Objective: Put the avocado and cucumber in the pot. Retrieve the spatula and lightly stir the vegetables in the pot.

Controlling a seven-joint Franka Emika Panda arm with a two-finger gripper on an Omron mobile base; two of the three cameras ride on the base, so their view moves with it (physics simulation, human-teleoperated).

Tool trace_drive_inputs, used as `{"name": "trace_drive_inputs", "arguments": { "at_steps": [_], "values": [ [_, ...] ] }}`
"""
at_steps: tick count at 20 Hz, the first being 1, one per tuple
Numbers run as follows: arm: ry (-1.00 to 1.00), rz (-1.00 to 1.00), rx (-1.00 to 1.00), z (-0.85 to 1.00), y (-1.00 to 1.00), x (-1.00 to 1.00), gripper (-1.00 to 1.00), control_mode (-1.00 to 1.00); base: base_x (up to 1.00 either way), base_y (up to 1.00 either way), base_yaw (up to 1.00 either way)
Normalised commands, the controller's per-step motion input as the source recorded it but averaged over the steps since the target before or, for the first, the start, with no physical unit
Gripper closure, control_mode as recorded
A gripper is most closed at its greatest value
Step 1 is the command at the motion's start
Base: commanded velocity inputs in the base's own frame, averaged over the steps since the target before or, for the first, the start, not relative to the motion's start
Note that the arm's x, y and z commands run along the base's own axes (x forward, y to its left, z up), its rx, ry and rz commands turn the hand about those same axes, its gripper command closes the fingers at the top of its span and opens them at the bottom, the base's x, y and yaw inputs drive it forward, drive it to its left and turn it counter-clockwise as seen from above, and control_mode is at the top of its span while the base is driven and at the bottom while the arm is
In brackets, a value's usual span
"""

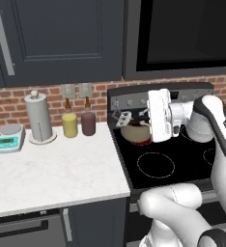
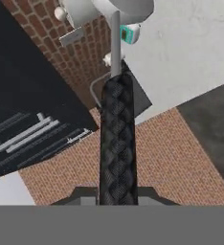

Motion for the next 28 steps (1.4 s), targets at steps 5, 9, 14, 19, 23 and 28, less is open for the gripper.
{"name": "trace_drive_inputs", "arguments": {
  "at_steps": [5, 9, 14, 19, 23, 28],
  "values": [
    [0.1, -0.15, 0.46, 0.0, -0.65, 0.55, 1.0, -1.0, 0.0, 0.0, 0.0],
    [0.13, -0.14, 0.46, 0.02, -0.48, 0.56, 1.0, -1.0, 0.0, 0.0, 0.0],
    [0.06, -0.14, 0.38, 0.24, -0.34, 0.38, 1.0, -1.0, 0.0, 0.0, 0.0],
    [0.12, -0.21, 0.19, 0.24, -0.35, 0.16, 1.0, -1.0, 0.0, 0.0, 0.0],
    [0.26, -0.29, 0.03, 0.02, -0.38, 0.0, 1.0, -1.0, 0.0, 0.0, 0.0],
    [0.31, -0.29, 0.0, 0.0, -0.33, 0.05, 1.0, -1.0, 0.0, 0.0, 0.0]
  ]
}}
